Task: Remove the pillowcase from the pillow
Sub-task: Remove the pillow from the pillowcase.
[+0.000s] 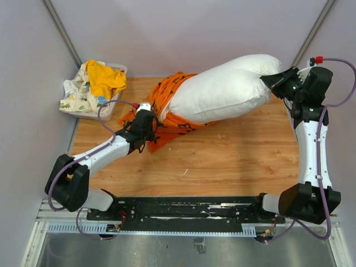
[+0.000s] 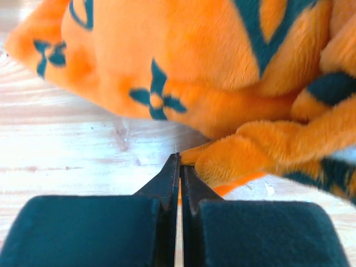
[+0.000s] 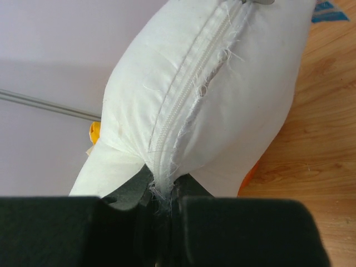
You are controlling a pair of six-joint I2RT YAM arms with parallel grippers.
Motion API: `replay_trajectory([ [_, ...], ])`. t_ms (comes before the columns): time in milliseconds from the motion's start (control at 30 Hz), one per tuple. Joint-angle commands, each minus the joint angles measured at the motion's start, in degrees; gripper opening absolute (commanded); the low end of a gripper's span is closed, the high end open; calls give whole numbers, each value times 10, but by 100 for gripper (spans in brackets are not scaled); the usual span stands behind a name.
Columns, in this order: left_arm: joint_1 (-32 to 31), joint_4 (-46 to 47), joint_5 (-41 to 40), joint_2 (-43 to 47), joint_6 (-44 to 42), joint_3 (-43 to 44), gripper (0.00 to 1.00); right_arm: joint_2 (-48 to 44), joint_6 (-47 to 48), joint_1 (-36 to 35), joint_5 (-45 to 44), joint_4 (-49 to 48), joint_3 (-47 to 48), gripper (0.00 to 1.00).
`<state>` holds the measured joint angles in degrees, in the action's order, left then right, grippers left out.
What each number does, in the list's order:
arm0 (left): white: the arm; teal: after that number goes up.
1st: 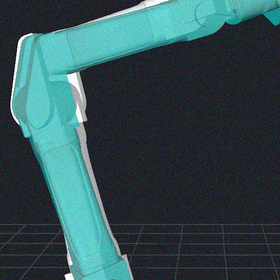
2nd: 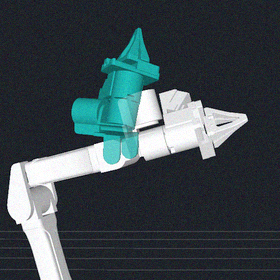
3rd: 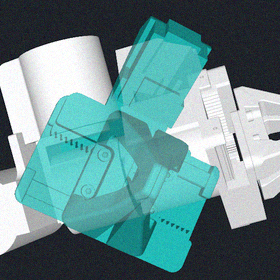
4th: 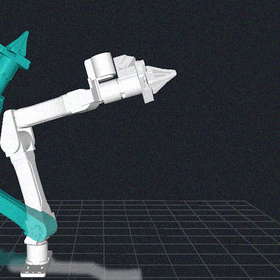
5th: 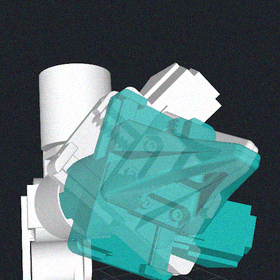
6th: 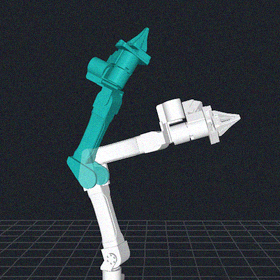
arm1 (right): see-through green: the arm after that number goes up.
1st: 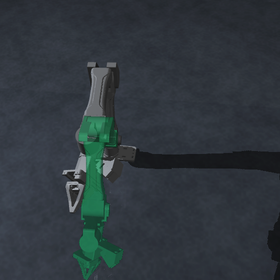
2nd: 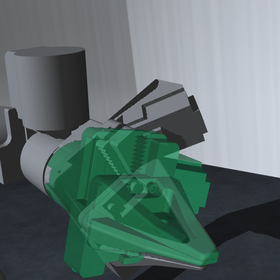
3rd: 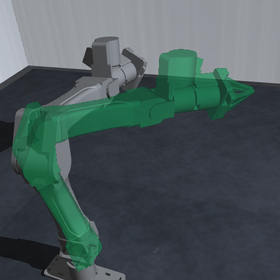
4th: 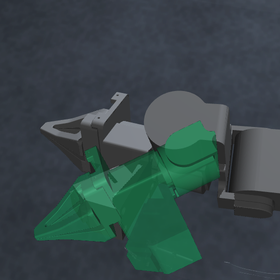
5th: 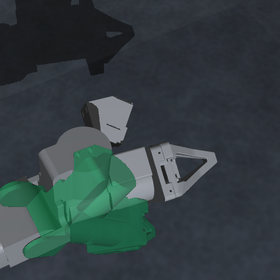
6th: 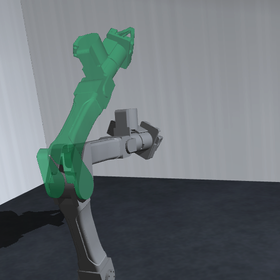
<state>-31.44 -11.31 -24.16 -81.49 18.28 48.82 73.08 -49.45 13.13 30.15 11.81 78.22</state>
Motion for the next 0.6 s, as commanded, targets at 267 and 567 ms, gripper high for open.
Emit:
replay_trajectory([
  [267, 15, -67, 41, 108, 5, 119, 87, -25, 22, -32, -8, -84, 33, 1],
  [567, -138, 16, 176, 143, -223, 267, 99, 29, 185, -248, -124, 19, 151, 1],
])
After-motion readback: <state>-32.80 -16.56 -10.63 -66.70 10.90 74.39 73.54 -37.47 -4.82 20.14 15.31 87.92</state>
